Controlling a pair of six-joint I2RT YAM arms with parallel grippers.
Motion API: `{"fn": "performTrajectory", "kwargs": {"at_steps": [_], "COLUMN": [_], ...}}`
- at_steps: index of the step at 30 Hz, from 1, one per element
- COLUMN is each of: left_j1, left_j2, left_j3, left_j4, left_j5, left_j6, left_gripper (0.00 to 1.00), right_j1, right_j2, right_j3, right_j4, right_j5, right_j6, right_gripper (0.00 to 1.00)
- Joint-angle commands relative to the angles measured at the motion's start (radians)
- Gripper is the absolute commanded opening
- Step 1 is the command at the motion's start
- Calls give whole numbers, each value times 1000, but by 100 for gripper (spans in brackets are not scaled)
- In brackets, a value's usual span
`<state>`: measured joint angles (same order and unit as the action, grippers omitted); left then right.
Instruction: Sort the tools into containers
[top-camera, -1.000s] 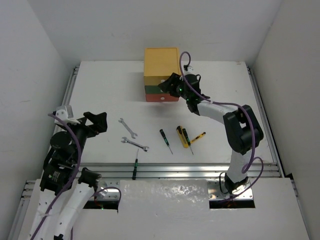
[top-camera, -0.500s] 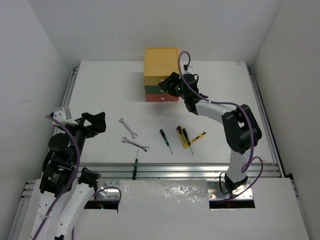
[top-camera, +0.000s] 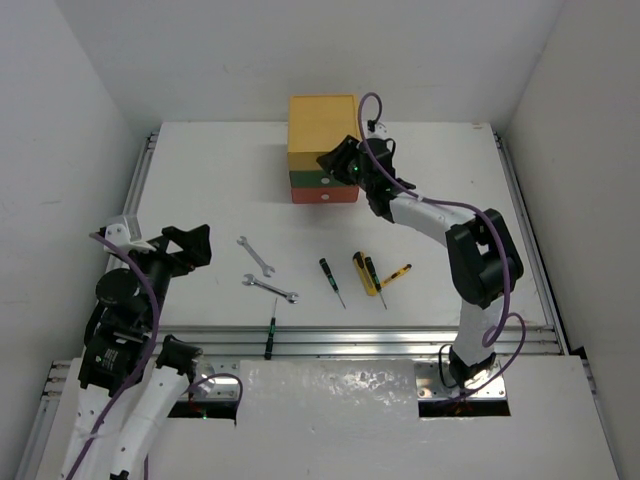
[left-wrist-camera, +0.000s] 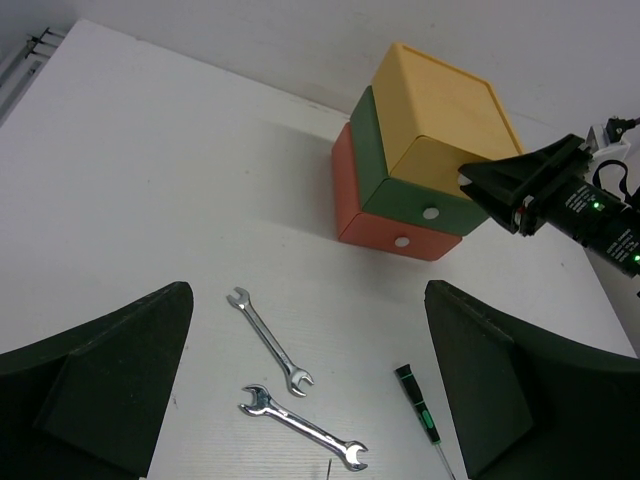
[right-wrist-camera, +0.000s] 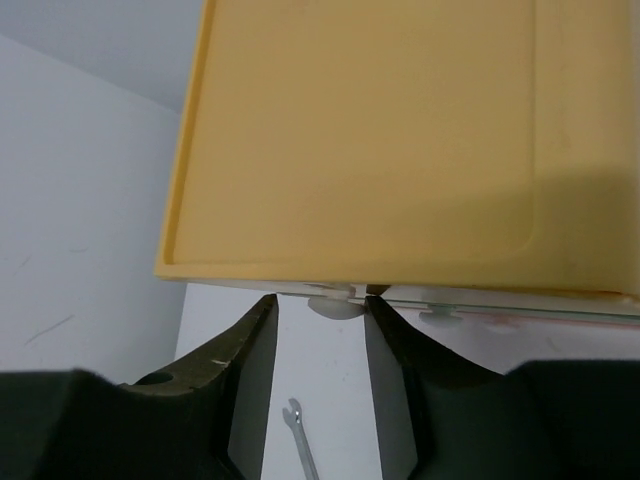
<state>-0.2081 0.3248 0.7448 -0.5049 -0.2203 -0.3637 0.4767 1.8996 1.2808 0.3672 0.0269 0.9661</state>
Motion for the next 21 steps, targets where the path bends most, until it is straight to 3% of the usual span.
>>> {"fn": "performTrajectory", "kwargs": {"at_steps": [1, 5, 7, 10, 21], "left_j1": [12, 10, 12, 10, 10], "left_j2": [-10, -12, -16, -21, -27], "left_j3": [-1, -1, -1, -1, -1], "left_j4": [39, 39, 39, 39, 39], "left_j5": [-2, -2, -2, -4, -7], "left_j6": [11, 11, 11, 11, 11], "left_gripper": [100, 100, 100, 100, 100], "right_j1": [8, 8, 10, 10, 46], "right_j2": [-10, -2, 1, 0, -129], "right_j3": [52, 80, 84, 78, -130], "right_j4": [6, -33, -43, -45, 71], "right_j5": [30, 36, 33, 33, -15], "right_j6": [19, 22, 22, 26, 51], "right_gripper": [40, 34, 22, 15, 15]}}
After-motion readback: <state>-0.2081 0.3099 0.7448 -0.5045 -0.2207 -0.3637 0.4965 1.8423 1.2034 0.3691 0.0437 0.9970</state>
